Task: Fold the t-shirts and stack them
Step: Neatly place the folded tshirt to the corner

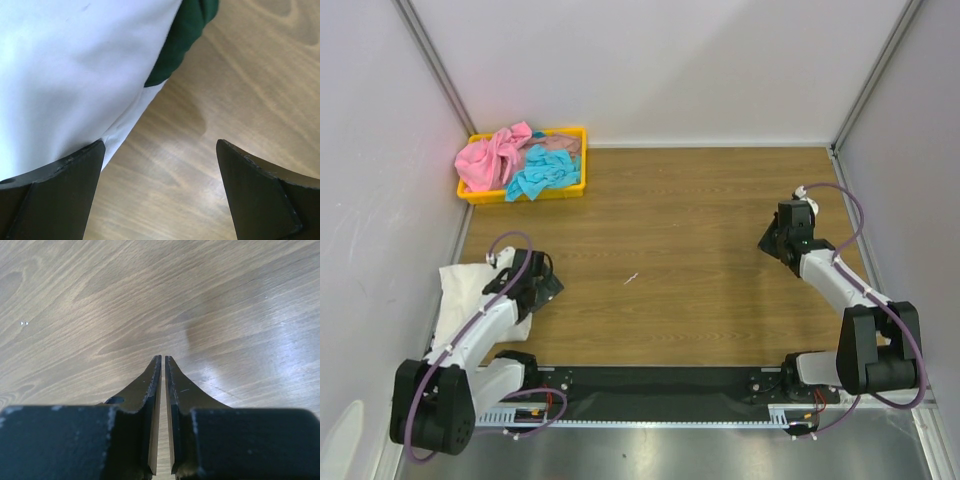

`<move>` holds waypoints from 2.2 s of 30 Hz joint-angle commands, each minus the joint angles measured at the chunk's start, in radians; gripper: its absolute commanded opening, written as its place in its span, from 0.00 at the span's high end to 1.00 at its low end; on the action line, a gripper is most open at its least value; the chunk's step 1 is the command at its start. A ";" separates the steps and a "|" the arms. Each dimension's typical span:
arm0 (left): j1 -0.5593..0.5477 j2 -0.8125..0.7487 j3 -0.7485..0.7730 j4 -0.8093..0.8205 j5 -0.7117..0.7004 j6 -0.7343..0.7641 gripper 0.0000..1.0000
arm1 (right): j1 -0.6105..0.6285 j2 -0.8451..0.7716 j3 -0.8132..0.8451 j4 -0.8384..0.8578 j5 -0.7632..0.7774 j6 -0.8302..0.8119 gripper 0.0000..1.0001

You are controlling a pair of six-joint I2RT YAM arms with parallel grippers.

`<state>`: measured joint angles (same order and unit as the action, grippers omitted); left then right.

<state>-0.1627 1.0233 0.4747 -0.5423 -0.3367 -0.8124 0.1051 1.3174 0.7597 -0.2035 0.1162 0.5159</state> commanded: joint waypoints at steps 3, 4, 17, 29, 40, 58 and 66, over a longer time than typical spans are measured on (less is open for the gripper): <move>0.011 -0.054 -0.025 -0.105 -0.059 -0.041 0.00 | 0.025 0.013 0.035 0.015 0.016 0.015 0.88; 0.014 -0.066 -0.024 -0.108 -0.062 -0.038 0.00 | 0.027 0.013 0.035 0.015 0.016 0.015 0.88; -0.001 -0.055 0.275 -0.015 0.159 0.179 0.00 | 0.034 0.002 0.070 0.004 0.017 -0.010 0.80; 0.020 0.124 0.530 0.249 0.100 0.541 0.00 | -0.056 -0.017 0.285 0.056 0.008 -0.077 0.01; 0.051 0.089 0.564 0.391 0.208 0.552 0.00 | -0.067 -0.078 0.334 0.048 -0.067 -0.255 0.00; 0.049 -0.284 0.246 0.294 0.237 0.438 0.00 | -0.064 -0.575 -0.098 0.177 0.076 -0.225 0.00; 0.048 -0.478 0.151 0.340 0.226 0.367 0.00 | -0.064 -0.820 -0.261 0.125 0.043 -0.116 0.00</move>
<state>-0.1200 0.6159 0.6598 -0.2489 -0.1200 -0.4038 0.0418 0.5476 0.5327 -0.0990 0.1604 0.3492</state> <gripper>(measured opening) 0.996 0.995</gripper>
